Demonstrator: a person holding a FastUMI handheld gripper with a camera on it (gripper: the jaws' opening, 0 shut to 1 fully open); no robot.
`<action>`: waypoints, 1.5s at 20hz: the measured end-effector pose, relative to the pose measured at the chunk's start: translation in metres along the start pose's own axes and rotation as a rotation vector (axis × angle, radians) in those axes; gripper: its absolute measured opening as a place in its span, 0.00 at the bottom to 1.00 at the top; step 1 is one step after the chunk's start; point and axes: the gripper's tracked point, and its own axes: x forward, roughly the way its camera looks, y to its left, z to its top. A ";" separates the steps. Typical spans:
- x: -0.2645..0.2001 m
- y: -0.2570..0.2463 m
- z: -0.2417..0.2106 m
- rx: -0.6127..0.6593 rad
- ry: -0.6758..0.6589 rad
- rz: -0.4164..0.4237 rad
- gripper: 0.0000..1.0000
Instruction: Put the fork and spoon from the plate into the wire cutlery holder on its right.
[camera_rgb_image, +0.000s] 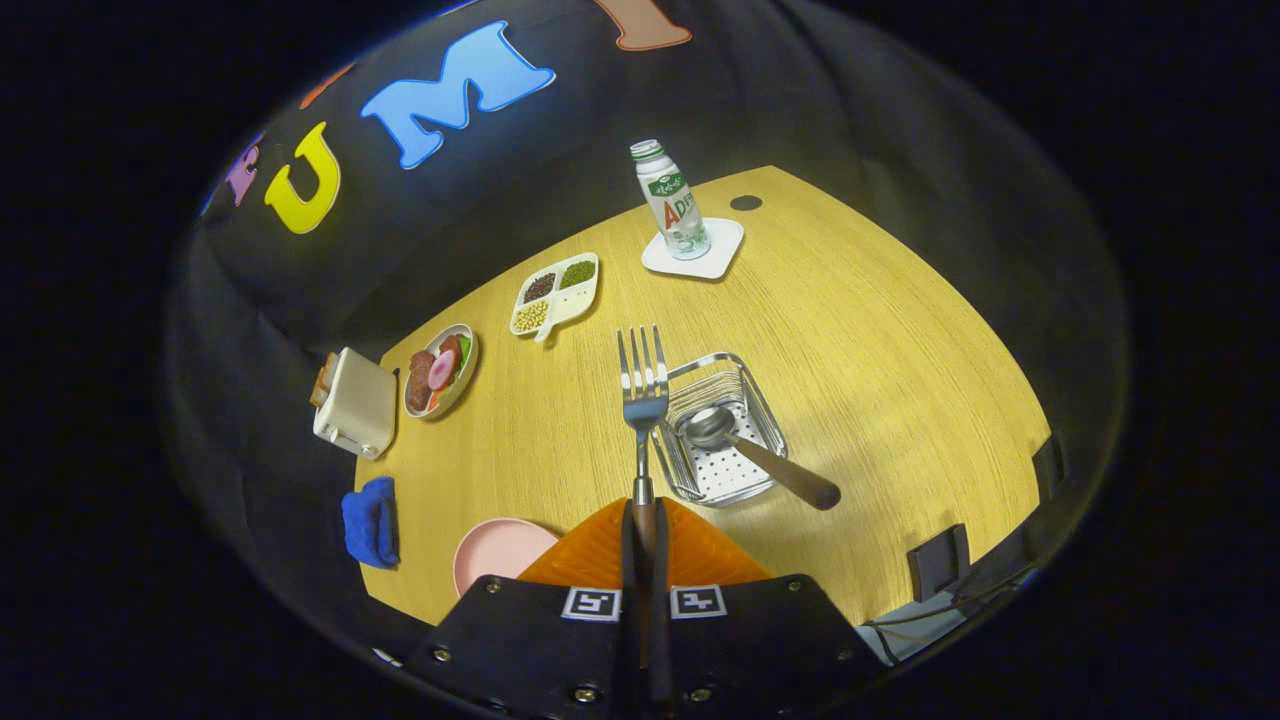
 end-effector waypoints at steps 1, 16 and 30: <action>0.001 -0.002 -0.003 -0.002 0.009 -0.007 0.04; 0.010 -0.029 -0.024 0.054 0.124 -0.096 0.04; 0.007 -0.029 -0.018 0.109 0.139 -0.098 0.11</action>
